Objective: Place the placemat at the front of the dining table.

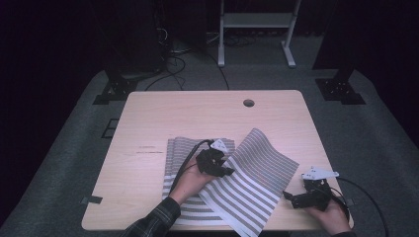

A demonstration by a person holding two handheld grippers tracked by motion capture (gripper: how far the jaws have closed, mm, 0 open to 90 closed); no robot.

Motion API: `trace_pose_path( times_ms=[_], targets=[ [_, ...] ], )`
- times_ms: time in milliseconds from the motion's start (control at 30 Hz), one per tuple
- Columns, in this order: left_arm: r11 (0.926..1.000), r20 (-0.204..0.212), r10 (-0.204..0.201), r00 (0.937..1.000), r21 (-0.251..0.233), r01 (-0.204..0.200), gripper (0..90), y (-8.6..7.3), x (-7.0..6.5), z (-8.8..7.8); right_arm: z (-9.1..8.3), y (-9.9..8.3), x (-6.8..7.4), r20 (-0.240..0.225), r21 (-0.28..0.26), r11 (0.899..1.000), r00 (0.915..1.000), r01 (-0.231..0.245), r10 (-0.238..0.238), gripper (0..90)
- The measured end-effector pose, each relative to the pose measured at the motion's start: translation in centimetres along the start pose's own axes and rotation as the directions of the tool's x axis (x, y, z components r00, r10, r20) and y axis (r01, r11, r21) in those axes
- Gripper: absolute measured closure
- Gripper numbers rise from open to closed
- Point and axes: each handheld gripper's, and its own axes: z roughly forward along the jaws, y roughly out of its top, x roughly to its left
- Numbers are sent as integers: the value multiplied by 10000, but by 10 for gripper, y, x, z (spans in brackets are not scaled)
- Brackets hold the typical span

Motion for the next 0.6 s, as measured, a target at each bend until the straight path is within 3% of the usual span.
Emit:
trace_pose_path(
  times_ms=[367, 600],
  targets=[
    [9998, -270, -161, 9995, 63, 163, 391, -3, 5, -2, 0, 0, 0, 7, -2, 10000, 10000, -9, 9, 0],
    [9992, -320, -240, 9992, -338, 230, 274, -6, 10, -6, 0, 0, 0, 8, -2, 10000, 10000, -9, 9, 0]
  ],
)
